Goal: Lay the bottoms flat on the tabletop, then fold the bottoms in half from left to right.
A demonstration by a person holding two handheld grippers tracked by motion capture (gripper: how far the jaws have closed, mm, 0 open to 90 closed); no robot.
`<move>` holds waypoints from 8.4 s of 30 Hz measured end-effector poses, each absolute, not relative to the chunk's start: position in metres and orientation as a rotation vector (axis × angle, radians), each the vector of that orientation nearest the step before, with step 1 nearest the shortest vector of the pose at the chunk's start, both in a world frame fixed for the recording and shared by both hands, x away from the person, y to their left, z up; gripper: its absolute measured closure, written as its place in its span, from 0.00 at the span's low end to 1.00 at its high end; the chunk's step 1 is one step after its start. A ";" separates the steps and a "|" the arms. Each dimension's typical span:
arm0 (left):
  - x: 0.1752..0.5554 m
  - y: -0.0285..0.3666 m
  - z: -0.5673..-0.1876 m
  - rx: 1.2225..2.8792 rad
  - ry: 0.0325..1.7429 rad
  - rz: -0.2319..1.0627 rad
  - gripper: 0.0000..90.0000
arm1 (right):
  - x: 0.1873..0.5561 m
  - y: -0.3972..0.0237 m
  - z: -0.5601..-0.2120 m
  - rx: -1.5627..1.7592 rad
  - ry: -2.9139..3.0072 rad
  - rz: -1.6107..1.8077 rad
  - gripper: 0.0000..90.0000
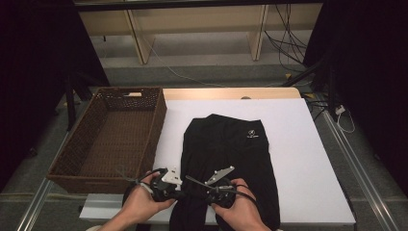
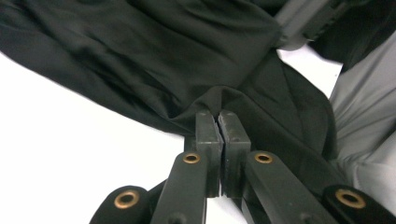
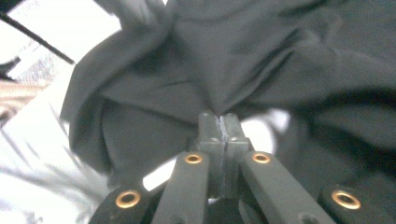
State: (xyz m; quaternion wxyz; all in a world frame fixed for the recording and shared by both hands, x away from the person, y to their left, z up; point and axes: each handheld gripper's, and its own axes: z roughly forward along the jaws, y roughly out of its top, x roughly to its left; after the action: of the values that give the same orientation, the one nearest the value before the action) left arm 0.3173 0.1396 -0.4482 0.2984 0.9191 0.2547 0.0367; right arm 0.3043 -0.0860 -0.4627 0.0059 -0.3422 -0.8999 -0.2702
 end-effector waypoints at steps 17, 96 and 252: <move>0.314 0.161 -0.446 2.466 0.730 0.146 0.95 | 0.314 -0.106 -0.443 -1.075 -2.717 -1.231 0.98; 0.298 0.135 -0.451 2.387 0.541 0.117 0.84 | 0.297 -0.110 -0.445 -1.070 -2.739 -0.826 0.78; 0.302 0.145 -0.469 2.166 0.648 0.249 0.33 | 0.316 -0.162 -0.443 -1.558 -2.410 -1.683 0.26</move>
State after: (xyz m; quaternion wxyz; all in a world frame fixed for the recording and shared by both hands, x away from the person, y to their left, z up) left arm 0.3021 0.1447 -0.4694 0.4202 0.8641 0.2587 0.0994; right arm 0.3164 -0.1618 -0.4435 -0.0925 -0.4662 -0.7214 -0.5037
